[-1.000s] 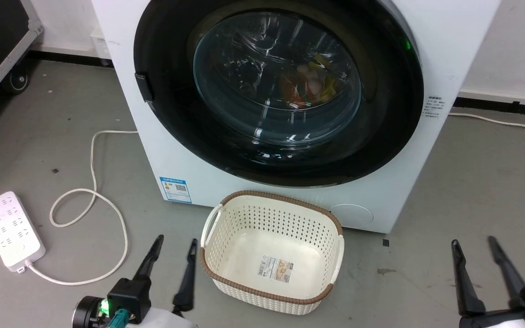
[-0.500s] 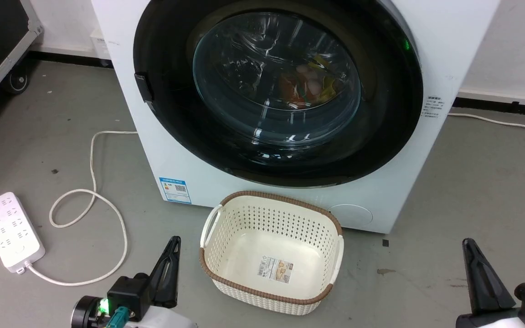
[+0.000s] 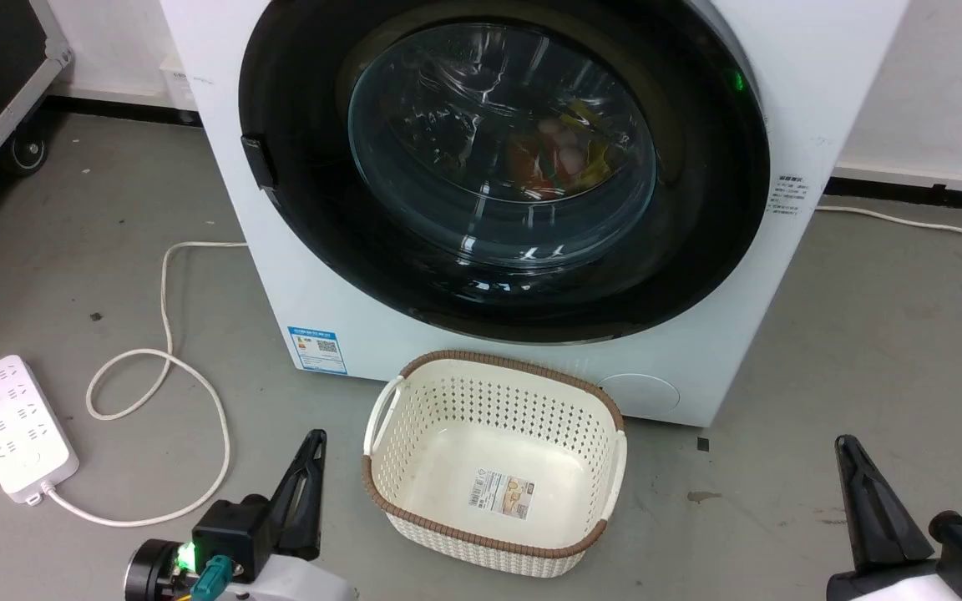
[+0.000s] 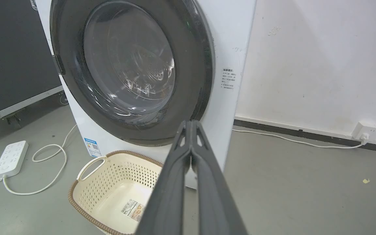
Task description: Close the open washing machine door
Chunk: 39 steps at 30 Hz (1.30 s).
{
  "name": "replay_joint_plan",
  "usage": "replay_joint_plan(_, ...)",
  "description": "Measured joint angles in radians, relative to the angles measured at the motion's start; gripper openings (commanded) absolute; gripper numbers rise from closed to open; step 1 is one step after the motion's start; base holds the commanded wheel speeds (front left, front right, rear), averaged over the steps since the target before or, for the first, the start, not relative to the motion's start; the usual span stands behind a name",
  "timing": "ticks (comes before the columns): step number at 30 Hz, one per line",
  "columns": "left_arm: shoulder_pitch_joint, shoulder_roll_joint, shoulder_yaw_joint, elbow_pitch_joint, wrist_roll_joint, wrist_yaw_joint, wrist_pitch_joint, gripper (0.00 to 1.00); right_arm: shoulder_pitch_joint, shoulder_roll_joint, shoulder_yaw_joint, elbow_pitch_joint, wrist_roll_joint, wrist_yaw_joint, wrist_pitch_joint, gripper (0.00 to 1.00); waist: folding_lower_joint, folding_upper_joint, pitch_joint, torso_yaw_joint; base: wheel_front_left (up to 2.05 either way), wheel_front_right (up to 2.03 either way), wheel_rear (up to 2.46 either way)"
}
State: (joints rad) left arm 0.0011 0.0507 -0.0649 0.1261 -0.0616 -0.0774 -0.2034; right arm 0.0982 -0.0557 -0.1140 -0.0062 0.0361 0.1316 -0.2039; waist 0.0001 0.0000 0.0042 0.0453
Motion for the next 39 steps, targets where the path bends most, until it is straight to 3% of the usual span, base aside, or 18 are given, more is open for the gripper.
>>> replay_joint_plan(39, 0.0, 0.0, 0.024, -0.046, 0.022, 0.027, 0.08, 0.0, -0.027, 0.0, 0.044, 0.001, -0.01, 0.0, 0.079, 0.0, -0.0001, 0.0, -0.002, -0.018, 0.0, 0.0, 0.0)
